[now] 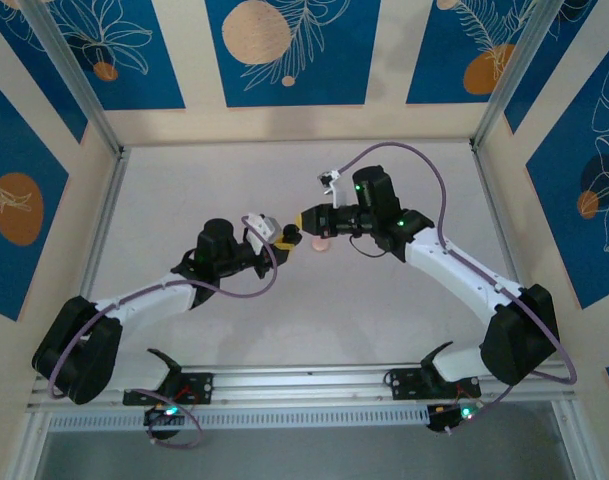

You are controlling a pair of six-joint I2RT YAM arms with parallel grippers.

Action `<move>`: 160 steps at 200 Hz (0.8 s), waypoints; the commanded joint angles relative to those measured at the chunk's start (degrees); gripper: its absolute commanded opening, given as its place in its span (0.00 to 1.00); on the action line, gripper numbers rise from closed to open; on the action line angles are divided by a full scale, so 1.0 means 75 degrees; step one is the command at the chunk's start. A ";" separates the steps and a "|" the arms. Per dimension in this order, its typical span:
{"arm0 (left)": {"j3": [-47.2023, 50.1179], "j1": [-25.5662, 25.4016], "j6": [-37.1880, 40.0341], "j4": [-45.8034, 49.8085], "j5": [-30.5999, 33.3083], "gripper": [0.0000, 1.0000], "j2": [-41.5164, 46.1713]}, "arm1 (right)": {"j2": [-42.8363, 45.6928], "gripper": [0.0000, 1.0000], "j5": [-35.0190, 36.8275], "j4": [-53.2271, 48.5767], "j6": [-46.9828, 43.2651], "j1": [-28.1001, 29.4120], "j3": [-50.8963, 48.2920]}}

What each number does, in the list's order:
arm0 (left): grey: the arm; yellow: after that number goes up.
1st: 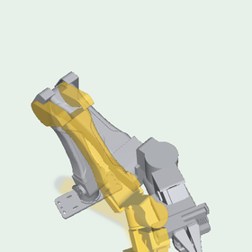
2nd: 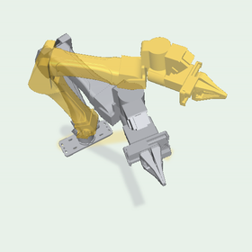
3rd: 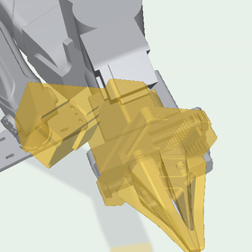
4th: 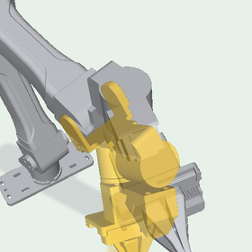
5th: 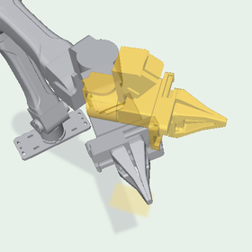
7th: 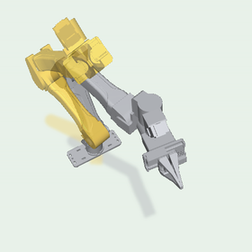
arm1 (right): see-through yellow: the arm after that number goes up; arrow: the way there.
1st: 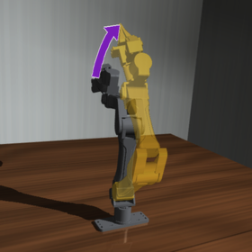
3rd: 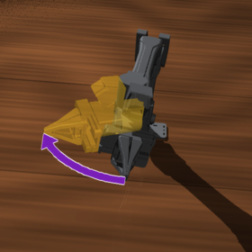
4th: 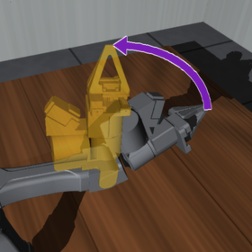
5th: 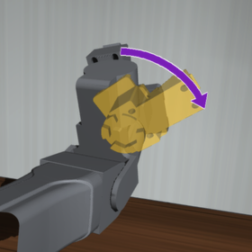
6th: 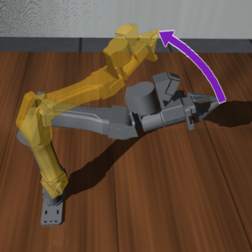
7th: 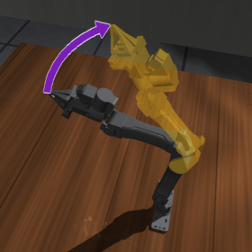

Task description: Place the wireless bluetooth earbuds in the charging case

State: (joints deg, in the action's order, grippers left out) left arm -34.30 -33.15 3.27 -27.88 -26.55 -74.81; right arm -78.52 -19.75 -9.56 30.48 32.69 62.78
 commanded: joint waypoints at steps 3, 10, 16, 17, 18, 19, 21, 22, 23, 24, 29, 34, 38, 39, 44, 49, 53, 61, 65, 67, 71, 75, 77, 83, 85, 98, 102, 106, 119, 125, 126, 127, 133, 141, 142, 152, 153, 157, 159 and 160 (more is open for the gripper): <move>-0.0182 -0.0079 -0.0163 -0.0372 -0.0210 0.23 0.0087 | 0.0169 0.16 -0.0011 0.0110 0.0030 0.0062 -0.0172; -0.0173 -0.0076 -0.0195 -0.0417 -0.0222 0.23 0.0088 | 0.0163 0.16 0.0025 0.0115 0.0026 0.0060 -0.0205; -0.0172 -0.0079 -0.0223 -0.0459 -0.0230 0.23 0.0075 | 0.0157 0.16 0.0053 0.0114 0.0016 0.0060 -0.0224; -0.0178 -0.0080 -0.0230 -0.0468 -0.0226 0.23 0.0073 | 0.0157 0.16 0.0060 0.0115 0.0015 0.0066 -0.0225; -0.0181 -0.0080 -0.0233 -0.0473 -0.0230 0.23 0.0073 | 0.0157 0.16 0.0063 0.0121 0.0015 0.0063 -0.0226; -0.0177 -0.0080 -0.0235 -0.0476 -0.0238 0.23 0.0078 | 0.0157 0.16 0.0071 0.0124 0.0014 0.0061 -0.0226; -0.0167 -0.0083 -0.0245 -0.0492 -0.0244 0.23 0.0076 | 0.0148 0.16 0.0076 0.0123 0.0014 0.0063 -0.0235; -0.0170 -0.0088 -0.0241 -0.0497 -0.0245 0.23 0.0074 | 0.0147 0.16 0.0077 0.0131 0.0008 0.0061 -0.0243; -0.0165 -0.0090 -0.0250 -0.0505 -0.0251 0.23 0.0073 | 0.0146 0.16 0.0078 0.0134 0.0011 0.0061 -0.0246; -0.0163 -0.0085 -0.0255 -0.0509 -0.0254 0.23 0.0072 | 0.0146 0.16 0.0078 0.0136 0.0007 0.0060 -0.0248; -0.0170 -0.0087 -0.0270 -0.0540 -0.0275 0.23 0.0073 | 0.0139 0.16 0.0109 0.0139 -0.0012 0.0060 -0.0259; -0.0166 -0.0083 -0.0288 -0.0572 -0.0282 0.23 0.0077 | 0.0135 0.16 0.0133 0.0150 0.0002 0.0060 -0.0268; -0.0169 -0.0090 -0.0301 -0.0599 -0.0302 0.24 0.0082 | 0.0129 0.16 0.0156 0.0176 -0.0008 0.0066 -0.0273; -0.0170 -0.0091 -0.0304 -0.0603 -0.0309 0.23 0.0077 | 0.0125 0.16 0.0164 0.0180 -0.0009 0.0063 -0.0279; -0.0166 -0.0085 -0.0317 -0.0645 -0.0342 0.23 0.0080 | 0.0123 0.16 0.0194 0.0210 -0.0006 0.0060 -0.0294; -0.0169 -0.0082 -0.0330 -0.0679 -0.0367 0.23 0.0077 | 0.0123 0.16 0.0206 0.0231 -0.0011 0.0060 -0.0297; -0.0156 -0.0087 -0.0341 -0.0702 -0.0390 0.23 0.0083 | 0.0129 0.16 0.0234 0.0242 -0.0014 0.0060 -0.0307; -0.0149 -0.0084 -0.0374 -0.0772 -0.0458 0.23 0.0073 | 0.0122 0.16 0.0293 0.0281 0.0000 0.0054 -0.0309; -0.0139 -0.0081 -0.0393 -0.0818 -0.0488 0.23 0.0079 | 0.0111 0.16 0.0309 0.0297 0.0011 0.0048 -0.0309; -0.0129 -0.0081 -0.0402 -0.0830 -0.0505 0.24 0.0074 | 0.0110 0.16 0.0312 0.0310 0.0013 0.0057 -0.0309; -0.0131 -0.0092 -0.0415 -0.0870 -0.0529 0.23 0.0073 | 0.0111 0.16 0.0323 0.0331 0.0023 0.0050 -0.0311; -0.0124 -0.0091 -0.0434 -0.0914 -0.0556 0.24 0.0075 | 0.0121 0.16 0.0340 0.0360 0.0026 0.0050 -0.0318; -0.0119 -0.0089 -0.0441 -0.0933 -0.0558 0.24 0.0072 | 0.0113 0.16 0.0343 0.0378 0.0038 0.0054 -0.0320; -0.0103 -0.0082 -0.0478 -0.1005 -0.0589 0.24 0.0082 | 0.0116 0.16 0.0368 0.0411 0.0045 0.0041 -0.0348; -0.0102 -0.0087 -0.0496 -0.1026 -0.0586 0.24 0.0074 | 0.0112 0.16 0.0376 0.0426 0.0048 0.0038 -0.0354; -0.0041 -0.0089 -0.0592 -0.1217 -0.0598 0.24 0.0083 | 0.0110 0.16 0.0400 0.0473 0.0066 0.0039 -0.0379; -0.0030 -0.0083 -0.0623 -0.1272 -0.0608 0.24 0.0073 | 0.0119 0.16 0.0415 0.0472 0.0061 0.0043 -0.0389; -0.0023 -0.0087 -0.0650 -0.1332 -0.0609 0.24 0.0072 | 0.0122 0.16 0.0428 0.0482 0.0061 0.0043 -0.0401; 0.0004 -0.0086 -0.0723 -0.1436 -0.0602 0.24 0.0072 | 0.0140 0.16 0.0447 0.0499 0.0052 0.0030 -0.0435; 0.0021 -0.0084 -0.0750 -0.1468 -0.0597 0.24 0.0082 | 0.0145 0.16 0.0464 0.0493 0.0032 0.0038 -0.0449; 0.0018 -0.0082 -0.0751 -0.1471 -0.0591 0.24 0.0083 | 0.0151 0.16 0.0465 0.0491 0.0035 0.0031 -0.0449; 0.0028 -0.0087 -0.0757 -0.1479 -0.0588 0.24 0.0083 | 0.0154 0.16 0.0465 0.0496 0.0036 0.0040 -0.0449; 0.0032 -0.0089 -0.0771 -0.1514 -0.0591 0.24 0.0093 | 0.0166 0.16 0.0465 0.0484 0.0029 0.0028 -0.0471; 0.0049 -0.0082 -0.0816 -0.1575 -0.0570 0.24 0.0110 | 0.0183 0.16 0.0475 0.0480 0.0021 0.0025 -0.0496; 0.0050 -0.0081 -0.0825 -0.1577 -0.0566 0.24 0.0109 | 0.0182 0.16 0.0476 0.0479 0.0012 0.0025 -0.0502; 0.0067 -0.0092 -0.0865 -0.1649 -0.0557 0.24 0.0122 | 0.0204 0.16 0.0486 0.0448 -0.0015 0.0026 -0.0528; 0.0071 -0.0092 -0.0861 -0.1661 -0.0559 0.24 0.0120 | 0.0210 0.16 0.0487 0.0440 -0.0018 0.0025 -0.0536; 0.0075 -0.0086 -0.0886 -0.1678 -0.0552 0.24 0.0133 | 0.0224 0.16 0.0488 0.0430 -0.0027 0.0030 -0.0557; 0.0074 -0.0082 -0.0897 -0.1689 -0.0545 0.24 0.0134 | 0.0232 0.16 0.0497 0.0431 -0.0030 0.0033 -0.0555; 0.0074 -0.0081 -0.0901 -0.1693 -0.0548 0.24 0.0138 | 0.0242 0.15 0.0505 0.0425 -0.0031 0.0029 -0.0561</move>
State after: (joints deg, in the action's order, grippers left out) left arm -34.15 -33.26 -1.76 -35.20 -29.58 -74.81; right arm -78.41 -16.71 -6.33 30.48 32.69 60.14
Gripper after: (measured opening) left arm 0.238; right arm 0.159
